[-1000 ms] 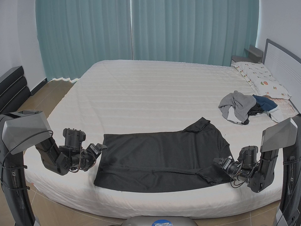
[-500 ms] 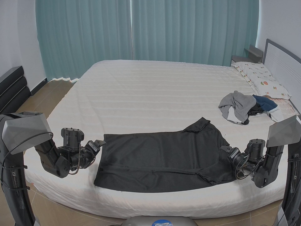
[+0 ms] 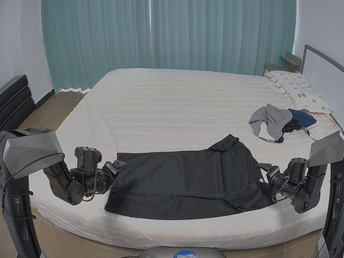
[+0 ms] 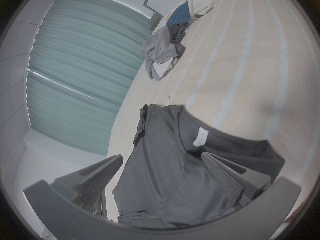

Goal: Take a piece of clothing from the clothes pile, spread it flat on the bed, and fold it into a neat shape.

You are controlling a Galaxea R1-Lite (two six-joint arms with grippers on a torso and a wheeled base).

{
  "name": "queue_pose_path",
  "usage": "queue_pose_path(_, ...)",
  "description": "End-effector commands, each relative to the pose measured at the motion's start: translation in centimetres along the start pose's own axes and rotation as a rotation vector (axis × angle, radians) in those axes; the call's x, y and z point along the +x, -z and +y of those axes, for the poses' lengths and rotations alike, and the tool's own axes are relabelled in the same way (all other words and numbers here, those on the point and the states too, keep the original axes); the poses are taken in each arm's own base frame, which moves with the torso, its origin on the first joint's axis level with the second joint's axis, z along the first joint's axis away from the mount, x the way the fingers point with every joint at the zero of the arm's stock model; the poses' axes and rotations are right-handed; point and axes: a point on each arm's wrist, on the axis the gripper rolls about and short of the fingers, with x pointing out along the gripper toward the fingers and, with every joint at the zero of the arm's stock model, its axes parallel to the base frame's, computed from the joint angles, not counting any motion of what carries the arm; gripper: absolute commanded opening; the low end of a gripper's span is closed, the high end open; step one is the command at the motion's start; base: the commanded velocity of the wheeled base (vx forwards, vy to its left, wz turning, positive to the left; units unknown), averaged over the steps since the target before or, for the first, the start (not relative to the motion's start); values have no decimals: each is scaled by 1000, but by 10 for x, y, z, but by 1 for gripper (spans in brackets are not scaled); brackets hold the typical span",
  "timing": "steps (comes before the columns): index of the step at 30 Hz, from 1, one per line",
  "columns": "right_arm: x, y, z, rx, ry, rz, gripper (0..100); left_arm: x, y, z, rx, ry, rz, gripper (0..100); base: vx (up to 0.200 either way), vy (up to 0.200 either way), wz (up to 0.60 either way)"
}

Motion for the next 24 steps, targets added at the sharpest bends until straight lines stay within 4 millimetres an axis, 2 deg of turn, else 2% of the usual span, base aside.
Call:
queue_pose_path(1,1,2,-4,4,12,8,100,0,0,0,-1,0,-1,100,0,0,0)
queue_pose_path(6,0,3,-3,31,-4,-1,100,0,0,-1,0,4,-9,100,0,0,0)
queue_pose_path(11,-1,5,-5,30,3,6,100,0,-11,1,-28,-3,-56,100,0,0,0)
queue_pose_path(24,-1,7,-5,25,6,11,100,4,-16,0,-40,8,-59,100,200,0,0)
